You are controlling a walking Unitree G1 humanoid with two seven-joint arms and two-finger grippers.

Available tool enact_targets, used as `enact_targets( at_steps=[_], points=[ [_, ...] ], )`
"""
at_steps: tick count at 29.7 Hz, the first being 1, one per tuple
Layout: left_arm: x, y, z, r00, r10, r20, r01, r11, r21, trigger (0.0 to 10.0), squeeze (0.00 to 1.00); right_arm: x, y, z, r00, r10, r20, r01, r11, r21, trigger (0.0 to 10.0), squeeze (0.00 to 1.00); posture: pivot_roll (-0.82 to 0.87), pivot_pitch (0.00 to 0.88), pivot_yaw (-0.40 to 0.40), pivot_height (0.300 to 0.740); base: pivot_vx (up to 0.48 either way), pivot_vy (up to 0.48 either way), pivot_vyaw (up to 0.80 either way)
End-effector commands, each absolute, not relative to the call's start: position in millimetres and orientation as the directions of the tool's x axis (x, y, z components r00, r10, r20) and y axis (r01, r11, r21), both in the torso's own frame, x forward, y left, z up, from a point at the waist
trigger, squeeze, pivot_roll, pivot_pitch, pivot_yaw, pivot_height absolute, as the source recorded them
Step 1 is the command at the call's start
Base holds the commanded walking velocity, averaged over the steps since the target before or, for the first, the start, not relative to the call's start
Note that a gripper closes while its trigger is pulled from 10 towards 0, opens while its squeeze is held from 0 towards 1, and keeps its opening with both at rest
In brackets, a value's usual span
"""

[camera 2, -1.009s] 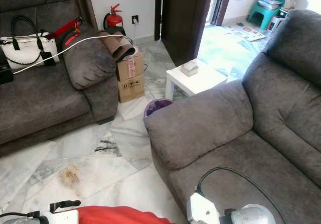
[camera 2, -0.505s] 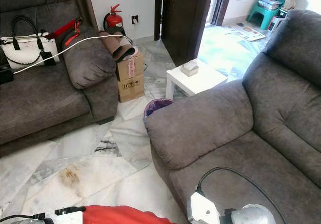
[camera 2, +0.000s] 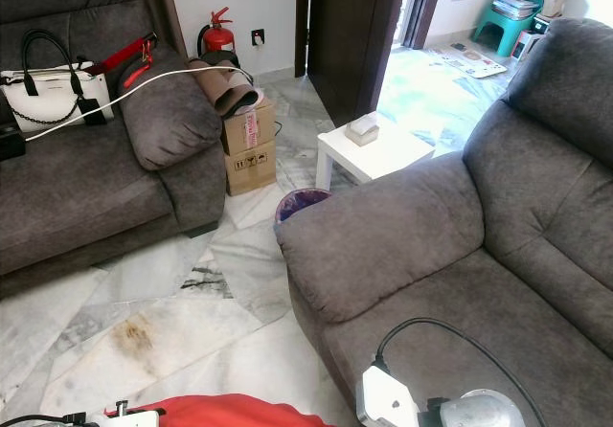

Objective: Move the pillow to the sofa from floor

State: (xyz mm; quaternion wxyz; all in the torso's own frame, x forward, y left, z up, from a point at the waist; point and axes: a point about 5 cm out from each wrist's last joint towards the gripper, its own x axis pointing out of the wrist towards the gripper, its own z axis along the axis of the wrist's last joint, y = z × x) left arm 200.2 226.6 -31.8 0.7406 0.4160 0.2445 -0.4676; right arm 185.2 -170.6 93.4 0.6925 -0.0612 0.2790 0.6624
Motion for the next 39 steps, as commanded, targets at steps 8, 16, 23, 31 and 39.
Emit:
enact_targets(
  at_steps=[8, 16, 23, 31, 39],
  points=[
    [198, 226, -34, 0.446, -0.493, -0.747, 0.895, 0.249, 0.37, 0.0, 0.0, 185, -160, 102, -0.047, 0.921, -0.388, -0.965, 0.059, 0.256, 10.0, 0.0, -0.01, 0.136, -0.021, 0.74, 0.0, 0.0, 0.0],
    [212, 213, -20, 0.511, -0.559, -0.653, 0.859, 0.298, 0.416, 0.0, 0.0, 184, -157, 98, -0.045, 0.924, -0.381, -0.961, 0.064, 0.268, 10.0, 0.0, 0.0, 0.138, -0.017, 0.74, 0.0, 0.0, 0.0],
    [233, 207, 0, 0.628, -0.576, -0.523, 0.778, 0.455, 0.433, 0.0, 0.0, 189, -158, 92, 0.022, 0.93, -0.366, -0.957, 0.125, 0.261, 10.0, 0.0, 0.0, 0.135, -0.01, 0.74, 0.0, 0.0, 0.0],
    [266, 195, 46, 0.889, -0.433, -0.149, 0.454, 0.79, 0.412, 0.0, 0.0, 234, -178, 51, 0.534, 0.719, -0.444, -0.765, 0.635, 0.108, 10.0, 0.0, 0.01, 0.138, -0.008, 0.74, 0.0, 0.0, 0.0],
    [285, 194, 66, 0.978, -0.208, -0.011, 0.205, 0.956, 0.21, 10.0, 0.0, 251, -186, 34, 0.781, 0.469, -0.412, -0.479, 0.874, 0.085, 10.0, 0.0, 0.01, 0.137, 0.0, 0.74, 0.0, 0.0, 0.0]
  ],
)
